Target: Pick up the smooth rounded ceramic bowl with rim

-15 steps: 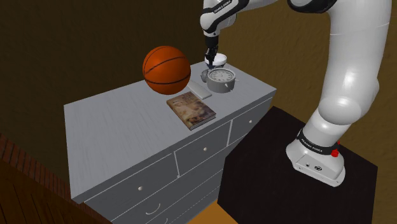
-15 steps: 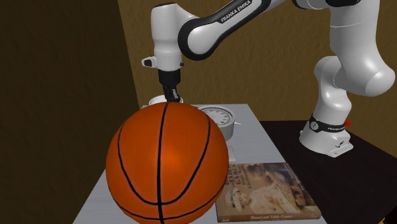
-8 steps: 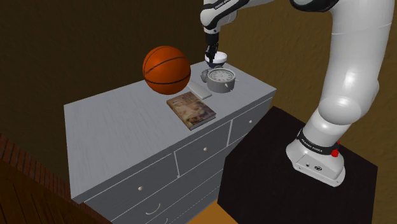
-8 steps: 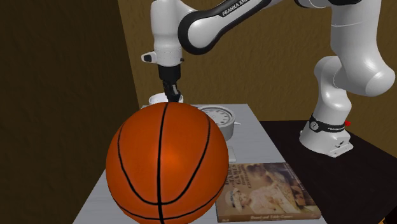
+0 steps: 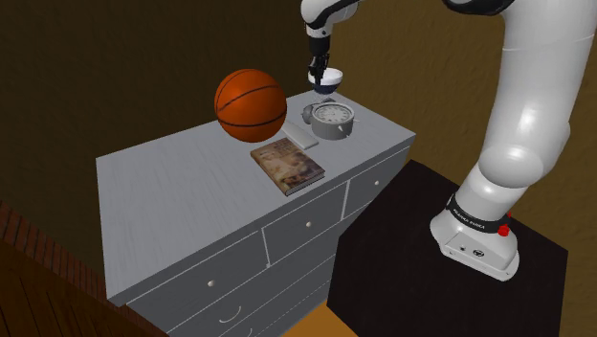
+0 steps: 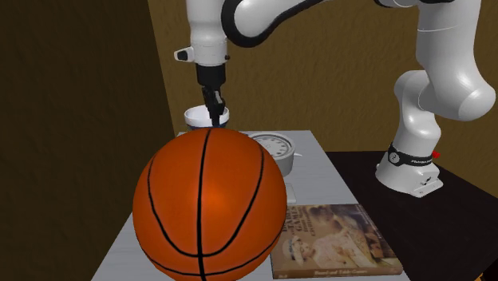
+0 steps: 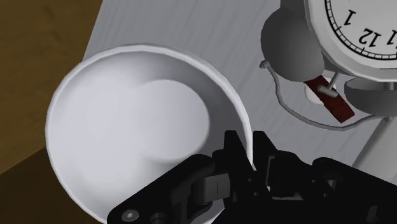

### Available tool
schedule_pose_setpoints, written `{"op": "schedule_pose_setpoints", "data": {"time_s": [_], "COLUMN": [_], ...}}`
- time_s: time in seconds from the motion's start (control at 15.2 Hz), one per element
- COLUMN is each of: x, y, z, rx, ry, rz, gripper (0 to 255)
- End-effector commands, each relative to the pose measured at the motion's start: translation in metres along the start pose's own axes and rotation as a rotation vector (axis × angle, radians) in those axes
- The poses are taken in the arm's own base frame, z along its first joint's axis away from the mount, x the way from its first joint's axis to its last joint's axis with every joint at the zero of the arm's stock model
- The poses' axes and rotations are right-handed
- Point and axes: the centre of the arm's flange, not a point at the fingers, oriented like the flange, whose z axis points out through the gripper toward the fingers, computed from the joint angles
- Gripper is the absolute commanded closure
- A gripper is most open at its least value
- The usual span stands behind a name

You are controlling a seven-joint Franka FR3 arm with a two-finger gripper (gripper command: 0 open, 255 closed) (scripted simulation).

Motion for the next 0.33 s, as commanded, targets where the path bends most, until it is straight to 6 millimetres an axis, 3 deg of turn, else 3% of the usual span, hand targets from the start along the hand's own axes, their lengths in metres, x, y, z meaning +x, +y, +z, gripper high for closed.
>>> {"op": "schedule_pose_setpoints", "data": {"time_s": [0.0,0.26], "x": [0.0,0.0], "y": [0.0,0.001], "z": [-0.011,-0.023], "rx": [0.0,0.0], "ry": [0.0,0.0], "rz": [0.0,0.0], "gripper": [255,255]}}
